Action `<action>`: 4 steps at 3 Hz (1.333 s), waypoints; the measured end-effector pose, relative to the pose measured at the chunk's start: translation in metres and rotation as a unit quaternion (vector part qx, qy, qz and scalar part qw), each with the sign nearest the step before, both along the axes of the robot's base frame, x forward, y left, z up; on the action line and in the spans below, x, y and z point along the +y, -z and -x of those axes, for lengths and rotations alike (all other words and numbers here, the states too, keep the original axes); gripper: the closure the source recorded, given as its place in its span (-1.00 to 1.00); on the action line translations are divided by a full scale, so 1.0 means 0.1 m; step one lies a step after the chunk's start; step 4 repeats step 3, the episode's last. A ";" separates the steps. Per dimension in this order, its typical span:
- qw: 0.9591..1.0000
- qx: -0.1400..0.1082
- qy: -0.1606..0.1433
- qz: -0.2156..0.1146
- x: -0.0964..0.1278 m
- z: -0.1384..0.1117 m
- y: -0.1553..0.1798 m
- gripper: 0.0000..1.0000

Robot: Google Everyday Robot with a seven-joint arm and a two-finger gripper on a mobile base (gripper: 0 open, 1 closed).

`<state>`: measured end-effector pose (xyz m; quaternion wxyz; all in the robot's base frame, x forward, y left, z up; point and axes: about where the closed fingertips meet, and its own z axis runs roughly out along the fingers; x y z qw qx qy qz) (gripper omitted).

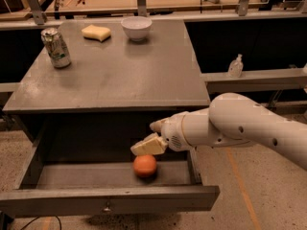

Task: Place orange into top drawer

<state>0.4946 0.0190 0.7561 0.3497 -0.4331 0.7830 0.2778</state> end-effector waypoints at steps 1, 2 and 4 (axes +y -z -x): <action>0.999 0.014 -0.009 -0.033 -0.26 0.07 -0.46 0.23; 0.995 -0.044 -0.057 -0.062 -0.38 0.02 -1.28 0.80; 0.996 -0.042 -0.054 -0.061 -0.36 0.02 -1.26 0.52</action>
Offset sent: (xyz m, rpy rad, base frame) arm 0.0054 -0.0591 0.2023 0.1835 -0.2162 0.1950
